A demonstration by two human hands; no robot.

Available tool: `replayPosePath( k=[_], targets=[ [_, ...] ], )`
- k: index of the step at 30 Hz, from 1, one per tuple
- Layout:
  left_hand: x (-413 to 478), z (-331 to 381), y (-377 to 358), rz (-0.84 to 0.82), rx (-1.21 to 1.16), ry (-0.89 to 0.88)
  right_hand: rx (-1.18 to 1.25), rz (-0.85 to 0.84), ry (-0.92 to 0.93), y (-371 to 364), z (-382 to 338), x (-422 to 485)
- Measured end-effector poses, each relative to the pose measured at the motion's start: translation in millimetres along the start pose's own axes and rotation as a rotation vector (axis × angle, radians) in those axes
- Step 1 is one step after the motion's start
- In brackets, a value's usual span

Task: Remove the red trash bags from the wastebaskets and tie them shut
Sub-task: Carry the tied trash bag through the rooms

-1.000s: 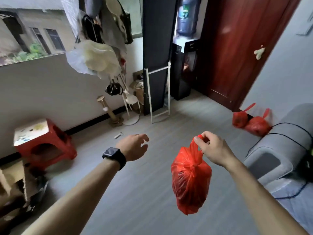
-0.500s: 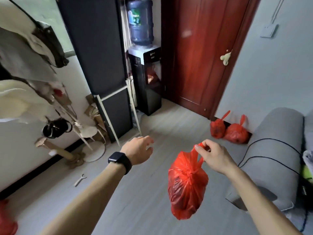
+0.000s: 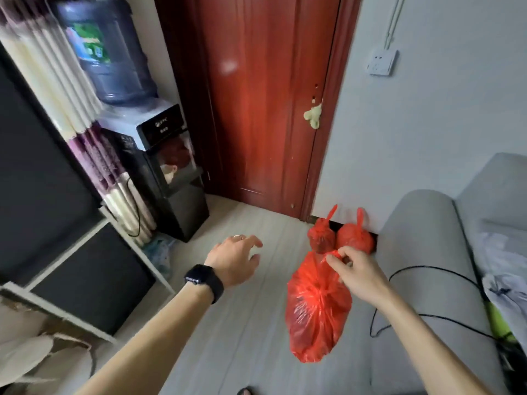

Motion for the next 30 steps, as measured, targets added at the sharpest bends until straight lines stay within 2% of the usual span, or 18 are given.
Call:
replayPosePath(
  k=[5, 11, 16, 20, 26, 30],
  targets=[
    [125, 35, -5, -0.105, 0.038, -0.114, 0.045, 0.062, -0.147, 33, 22, 84],
    [252, 71, -43, -0.151, 0.105, -0.235, 0.086, 0.018, -0.235, 29, 81, 184],
    [386, 106, -86, -0.118, 0.118, -0.241, 0.073, -0.194, -0.267, 15, 155, 304],
    [471, 126, -136, -0.163, 0.145, -0.177, 0.034, -0.396, -0.286, 12, 203, 377],
    [583, 141, -196, -0.198, 0.211, -0.184, 0.058, -0.523, -0.462, -3, 263, 459],
    [658, 138, -247, -0.126, 0.223, -0.229, 0.002, -0.551, -0.509, -33, 321, 505]
  ],
)
Point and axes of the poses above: each hand's wrist, its own x-axis towards the middle knuckle, its own y-axis out of the back of the hand, z = x × y, the point moved 5 cm from there along x, towards the middle knuckle, and after that the axes turned 14 degrees about -x, right-handed, at the moved point
